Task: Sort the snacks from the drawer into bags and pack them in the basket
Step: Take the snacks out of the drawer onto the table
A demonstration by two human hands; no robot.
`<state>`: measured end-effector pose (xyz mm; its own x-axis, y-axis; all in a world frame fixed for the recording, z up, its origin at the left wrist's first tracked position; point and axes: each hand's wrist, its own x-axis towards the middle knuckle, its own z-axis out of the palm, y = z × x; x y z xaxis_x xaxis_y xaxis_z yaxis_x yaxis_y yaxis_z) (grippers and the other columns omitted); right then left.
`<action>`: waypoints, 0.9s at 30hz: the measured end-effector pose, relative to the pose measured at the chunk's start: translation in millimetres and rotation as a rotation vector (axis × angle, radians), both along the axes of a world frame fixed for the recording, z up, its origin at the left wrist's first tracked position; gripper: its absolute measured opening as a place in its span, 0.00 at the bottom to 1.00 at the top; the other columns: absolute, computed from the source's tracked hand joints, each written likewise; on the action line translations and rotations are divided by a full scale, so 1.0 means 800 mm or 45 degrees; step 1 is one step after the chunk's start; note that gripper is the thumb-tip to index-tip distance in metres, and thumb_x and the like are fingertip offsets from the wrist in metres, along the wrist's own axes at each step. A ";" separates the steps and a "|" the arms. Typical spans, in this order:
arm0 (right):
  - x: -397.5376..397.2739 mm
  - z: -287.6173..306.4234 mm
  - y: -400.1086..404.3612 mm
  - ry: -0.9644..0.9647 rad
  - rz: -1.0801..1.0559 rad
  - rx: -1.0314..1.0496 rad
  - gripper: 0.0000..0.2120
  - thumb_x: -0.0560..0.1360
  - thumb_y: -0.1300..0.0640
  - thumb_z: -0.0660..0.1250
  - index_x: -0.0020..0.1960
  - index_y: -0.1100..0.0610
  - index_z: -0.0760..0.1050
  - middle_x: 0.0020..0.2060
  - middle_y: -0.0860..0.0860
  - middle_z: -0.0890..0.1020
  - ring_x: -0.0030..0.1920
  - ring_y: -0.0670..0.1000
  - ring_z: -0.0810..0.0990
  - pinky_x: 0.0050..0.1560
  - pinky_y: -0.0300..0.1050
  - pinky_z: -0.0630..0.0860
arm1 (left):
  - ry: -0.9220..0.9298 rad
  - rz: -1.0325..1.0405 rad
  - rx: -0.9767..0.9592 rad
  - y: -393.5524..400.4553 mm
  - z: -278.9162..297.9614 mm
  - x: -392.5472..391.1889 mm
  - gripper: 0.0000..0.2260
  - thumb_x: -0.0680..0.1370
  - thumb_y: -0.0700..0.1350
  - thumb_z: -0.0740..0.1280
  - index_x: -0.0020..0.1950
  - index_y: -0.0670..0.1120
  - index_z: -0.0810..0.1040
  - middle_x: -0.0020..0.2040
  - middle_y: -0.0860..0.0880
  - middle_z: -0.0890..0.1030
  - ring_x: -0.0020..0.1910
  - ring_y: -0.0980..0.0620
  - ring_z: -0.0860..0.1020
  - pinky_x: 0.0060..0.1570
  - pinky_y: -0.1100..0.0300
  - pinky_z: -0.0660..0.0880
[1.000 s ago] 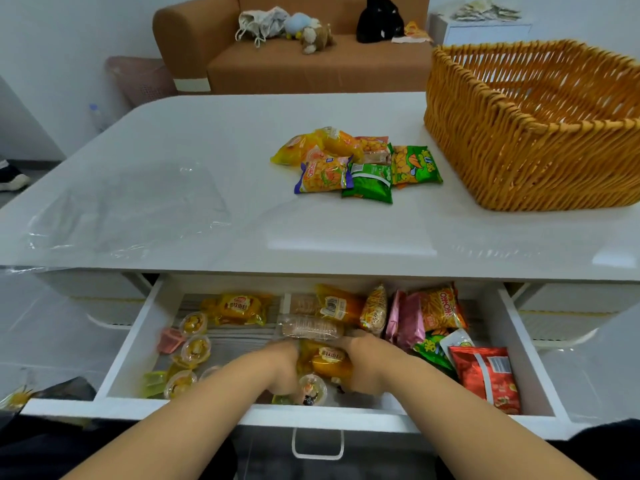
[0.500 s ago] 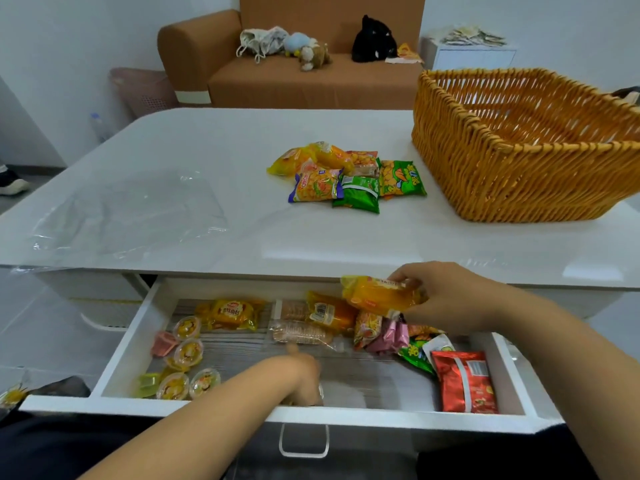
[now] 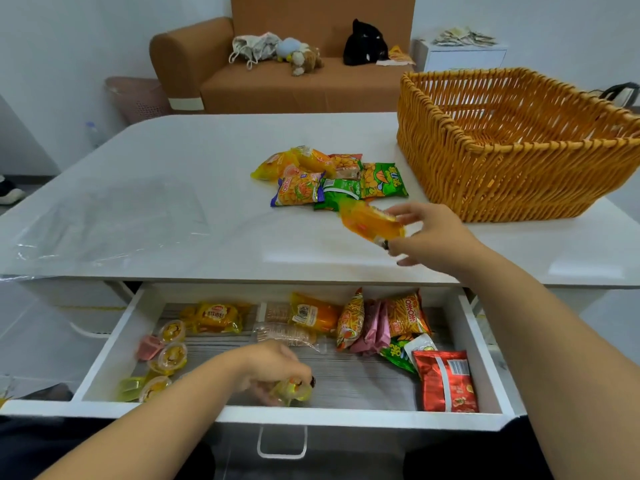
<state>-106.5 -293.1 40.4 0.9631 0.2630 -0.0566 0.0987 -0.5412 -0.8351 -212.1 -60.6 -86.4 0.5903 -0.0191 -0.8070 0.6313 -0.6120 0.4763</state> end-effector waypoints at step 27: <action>-0.020 -0.018 0.089 -0.296 -0.025 -0.699 0.17 0.78 0.52 0.62 0.64 0.58 0.71 0.61 0.55 0.73 0.61 0.57 0.72 0.51 0.48 0.71 | -1.032 1.039 -0.305 0.040 0.128 0.107 0.14 0.73 0.51 0.74 0.53 0.44 0.80 0.59 0.44 0.78 0.55 0.47 0.79 0.46 0.52 0.83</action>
